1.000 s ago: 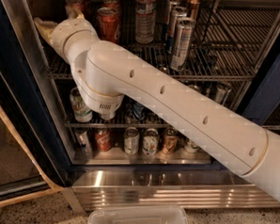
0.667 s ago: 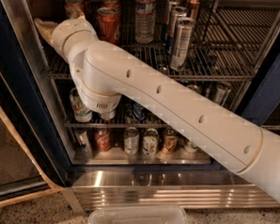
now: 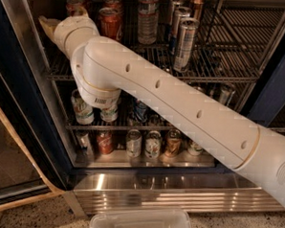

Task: Pick coke can from top shelf of fridge

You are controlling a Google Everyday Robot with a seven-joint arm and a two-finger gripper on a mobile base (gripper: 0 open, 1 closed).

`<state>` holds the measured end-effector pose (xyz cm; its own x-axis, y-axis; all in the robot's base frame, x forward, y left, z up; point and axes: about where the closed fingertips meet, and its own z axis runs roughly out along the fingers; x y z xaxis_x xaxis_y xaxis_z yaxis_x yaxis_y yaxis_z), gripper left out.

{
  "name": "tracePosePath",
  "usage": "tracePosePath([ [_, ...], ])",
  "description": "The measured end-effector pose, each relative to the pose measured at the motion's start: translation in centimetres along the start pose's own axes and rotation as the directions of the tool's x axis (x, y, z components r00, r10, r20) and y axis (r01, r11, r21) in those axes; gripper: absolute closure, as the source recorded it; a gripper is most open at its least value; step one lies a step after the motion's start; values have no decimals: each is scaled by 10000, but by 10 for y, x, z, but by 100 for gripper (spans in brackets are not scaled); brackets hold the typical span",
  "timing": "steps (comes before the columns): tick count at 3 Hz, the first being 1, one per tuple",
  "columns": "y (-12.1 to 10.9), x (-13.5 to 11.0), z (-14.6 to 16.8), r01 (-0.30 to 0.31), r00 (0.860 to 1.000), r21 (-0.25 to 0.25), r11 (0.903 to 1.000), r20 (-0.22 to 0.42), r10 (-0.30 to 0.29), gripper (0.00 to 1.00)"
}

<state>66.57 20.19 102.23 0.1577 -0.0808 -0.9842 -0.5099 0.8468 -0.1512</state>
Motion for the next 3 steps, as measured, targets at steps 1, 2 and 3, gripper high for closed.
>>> tracePosePath([
  [1,-7,3,8,-50,10000,154,9999,-48,50,40],
  [2,-15,5,17,-143,9999,193,9997,-48,144,40],
  [3,-20,8,25,-357,9994,149,9993,-19,357,40],
])
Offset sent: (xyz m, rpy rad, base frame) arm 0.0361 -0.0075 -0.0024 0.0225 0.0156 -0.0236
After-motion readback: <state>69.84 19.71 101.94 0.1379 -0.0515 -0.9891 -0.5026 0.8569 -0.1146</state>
